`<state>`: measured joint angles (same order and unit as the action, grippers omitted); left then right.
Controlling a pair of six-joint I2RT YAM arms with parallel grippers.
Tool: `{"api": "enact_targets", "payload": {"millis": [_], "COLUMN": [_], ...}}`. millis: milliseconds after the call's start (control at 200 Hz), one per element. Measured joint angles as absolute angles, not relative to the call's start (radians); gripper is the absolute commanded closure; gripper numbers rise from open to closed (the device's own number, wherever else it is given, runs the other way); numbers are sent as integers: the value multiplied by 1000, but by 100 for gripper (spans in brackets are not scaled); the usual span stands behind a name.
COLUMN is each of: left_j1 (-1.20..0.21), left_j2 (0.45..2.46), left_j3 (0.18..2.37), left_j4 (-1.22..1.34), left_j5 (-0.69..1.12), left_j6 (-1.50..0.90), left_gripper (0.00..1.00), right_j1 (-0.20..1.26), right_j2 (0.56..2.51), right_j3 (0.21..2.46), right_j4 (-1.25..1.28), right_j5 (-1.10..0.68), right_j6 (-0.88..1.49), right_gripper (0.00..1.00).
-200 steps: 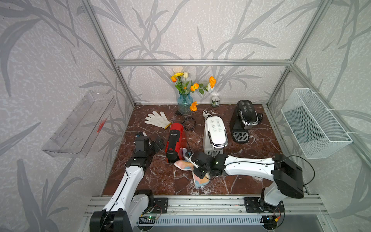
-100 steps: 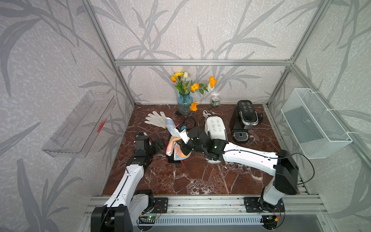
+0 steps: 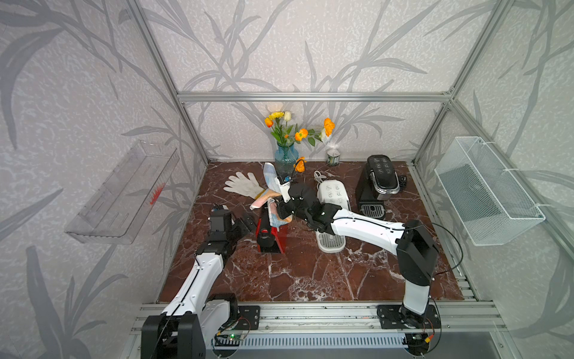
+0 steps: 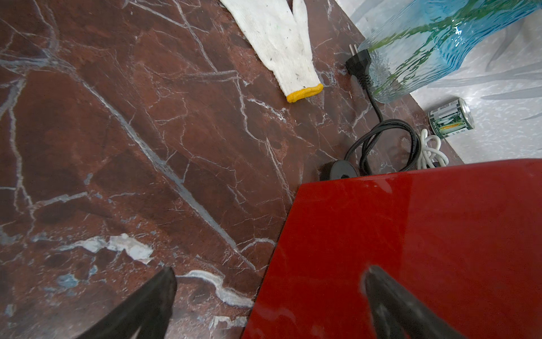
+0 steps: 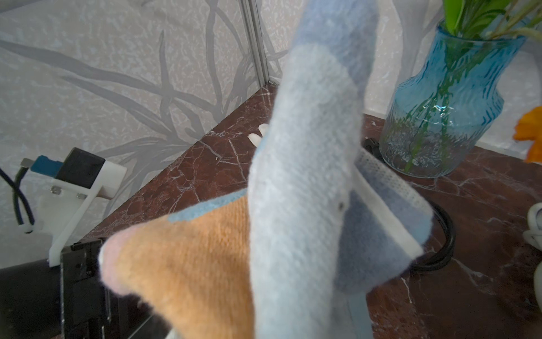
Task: Wipe the surface of a coffee machine
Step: Wipe the dirt from the surface of the coffee machine.
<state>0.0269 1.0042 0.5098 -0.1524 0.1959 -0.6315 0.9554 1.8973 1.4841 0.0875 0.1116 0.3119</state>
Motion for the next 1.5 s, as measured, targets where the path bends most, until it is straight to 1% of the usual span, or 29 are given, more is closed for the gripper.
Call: {"api": "enact_targets", "payload": {"millis": [90, 300, 425, 585, 825, 1085, 1310, 1500], "left_j1": [27, 27, 26, 25, 25, 25, 26, 28], "left_j2": [1011, 1021, 1023, 1023, 1023, 1023, 1023, 1023], "left_j3": [510, 510, 510, 510, 510, 510, 510, 510], "left_j4": [-148, -141, -140, -140, -141, -141, -144, -150], "left_j5": [196, 196, 194, 194, 193, 180, 144, 68], "left_j6": [-632, -632, -632, -633, -633, -633, -633, -648], "left_gripper": [1, 1, 1, 1, 1, 1, 1, 0], "right_j1": [957, 966, 974, 1036, 1042, 1019, 1011, 1012], "right_j2": [1892, 1862, 1865, 1912, 1983, 2102, 2122, 2159], "right_j3": [1447, 1339, 1279, 1237, 1250, 1346, 1401, 1470], "right_j4": [139, 217, 169, 64, 21, -19, -79, -123], "right_j5": [120, 202, 225, 221, 211, 232, 203, 179], "right_j6": [351, 424, 450, 468, 481, 505, 485, 484], "right_gripper": [97, 97, 97, 97, 97, 96, 97, 97]}}
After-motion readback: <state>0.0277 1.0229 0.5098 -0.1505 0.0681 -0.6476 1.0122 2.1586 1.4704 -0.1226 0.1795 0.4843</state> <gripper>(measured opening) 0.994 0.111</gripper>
